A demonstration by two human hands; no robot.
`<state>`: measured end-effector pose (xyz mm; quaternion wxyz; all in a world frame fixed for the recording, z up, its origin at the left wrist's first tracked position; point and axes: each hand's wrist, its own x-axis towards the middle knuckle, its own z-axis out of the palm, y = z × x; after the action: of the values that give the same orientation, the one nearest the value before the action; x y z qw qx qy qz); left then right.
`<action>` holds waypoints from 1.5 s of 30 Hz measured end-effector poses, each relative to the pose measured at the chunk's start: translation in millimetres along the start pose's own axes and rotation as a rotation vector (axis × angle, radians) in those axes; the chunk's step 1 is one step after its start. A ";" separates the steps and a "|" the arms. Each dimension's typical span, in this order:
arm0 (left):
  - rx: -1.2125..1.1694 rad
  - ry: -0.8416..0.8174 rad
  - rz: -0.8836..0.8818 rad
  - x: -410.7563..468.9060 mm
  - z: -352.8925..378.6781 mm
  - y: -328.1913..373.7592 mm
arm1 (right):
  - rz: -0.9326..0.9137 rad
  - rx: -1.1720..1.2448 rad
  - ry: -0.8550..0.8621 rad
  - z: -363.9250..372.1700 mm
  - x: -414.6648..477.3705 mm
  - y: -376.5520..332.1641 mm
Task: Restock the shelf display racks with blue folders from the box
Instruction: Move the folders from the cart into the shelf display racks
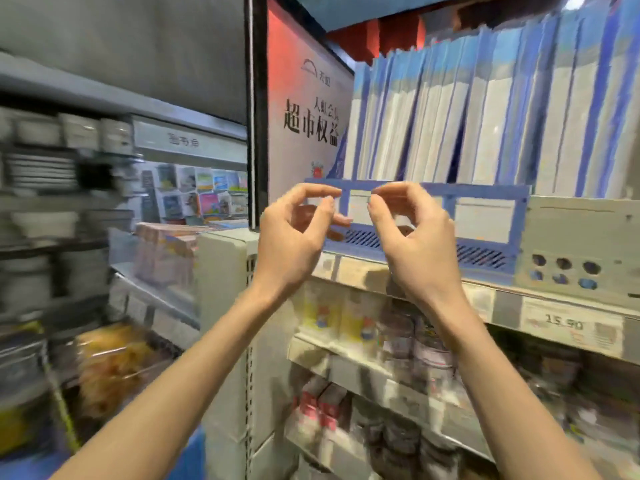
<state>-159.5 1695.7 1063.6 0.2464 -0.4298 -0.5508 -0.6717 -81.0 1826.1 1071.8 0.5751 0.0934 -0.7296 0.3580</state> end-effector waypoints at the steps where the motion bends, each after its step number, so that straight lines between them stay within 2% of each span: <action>1: 0.005 -0.002 -0.017 -5.7 -11.1 -1.5 | 0.003 0.025 -0.015 10.5 -6.1 -0.9; 8: 0.083 0.110 -0.061 -37.2 -136.5 -19.6 | 0.065 0.225 -0.169 130.0 -47.9 -24.4; 13: 0.147 0.151 -0.089 -43.3 -232.2 -43.9 | 0.056 0.284 -0.245 220.9 -71.0 -52.4; 22: 0.293 0.211 -0.212 -60.1 -405.6 -123.5 | 0.244 0.317 -0.357 406.5 -132.1 -90.9; 29: 0.373 0.331 -0.454 -120.6 -520.7 -207.4 | 0.511 0.381 -0.400 528.0 -213.9 -94.7; 35: 0.488 0.431 -0.735 -195.4 -594.2 -281.3 | 0.755 0.335 -0.575 619.7 -309.6 -57.5; 45: 0.682 0.379 -1.142 -252.9 -709.0 -404.1 | 1.057 0.243 -0.800 773.3 -394.7 12.8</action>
<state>-572.8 1094.8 618.6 0.0673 0.1539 -0.8187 -0.5491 -558.6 1239.7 645.3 -0.0066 -0.0868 -0.7885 0.6089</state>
